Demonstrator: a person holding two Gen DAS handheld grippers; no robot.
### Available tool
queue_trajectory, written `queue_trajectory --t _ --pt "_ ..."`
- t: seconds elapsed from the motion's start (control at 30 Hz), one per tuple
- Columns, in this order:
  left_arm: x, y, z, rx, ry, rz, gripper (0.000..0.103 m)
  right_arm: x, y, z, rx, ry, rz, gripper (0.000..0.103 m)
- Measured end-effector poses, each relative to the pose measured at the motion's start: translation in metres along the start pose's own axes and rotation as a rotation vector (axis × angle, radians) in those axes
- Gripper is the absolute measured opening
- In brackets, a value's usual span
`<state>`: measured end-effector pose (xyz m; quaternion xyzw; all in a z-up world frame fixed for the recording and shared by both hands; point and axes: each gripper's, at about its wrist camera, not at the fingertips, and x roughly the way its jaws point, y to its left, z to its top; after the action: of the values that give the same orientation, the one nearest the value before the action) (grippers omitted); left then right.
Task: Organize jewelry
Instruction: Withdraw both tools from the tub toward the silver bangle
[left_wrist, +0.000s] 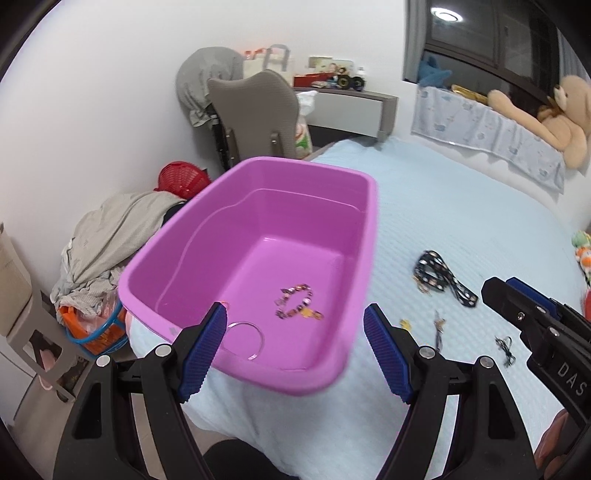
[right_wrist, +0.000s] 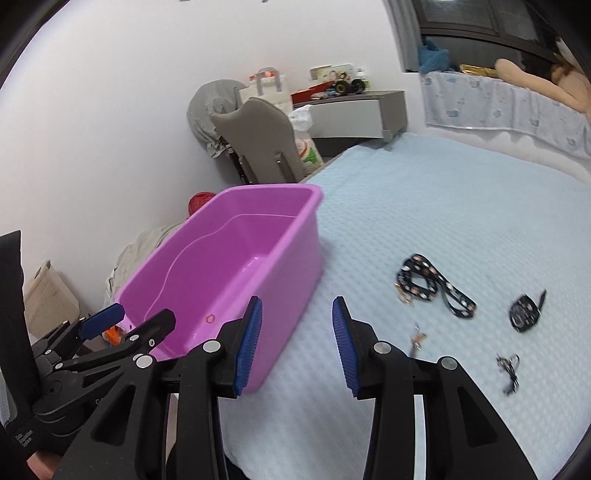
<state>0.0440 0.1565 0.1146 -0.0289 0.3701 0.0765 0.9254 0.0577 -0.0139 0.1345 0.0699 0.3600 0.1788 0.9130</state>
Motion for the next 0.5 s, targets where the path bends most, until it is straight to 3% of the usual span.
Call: queue_trajectory --t 0.5 --pt "-0.006 -0.073 -0.037 0.078 0.034 -0.099 0.075 -0.067 -0.091 -0.074 0.147 -0.029 -0.118 0.038"
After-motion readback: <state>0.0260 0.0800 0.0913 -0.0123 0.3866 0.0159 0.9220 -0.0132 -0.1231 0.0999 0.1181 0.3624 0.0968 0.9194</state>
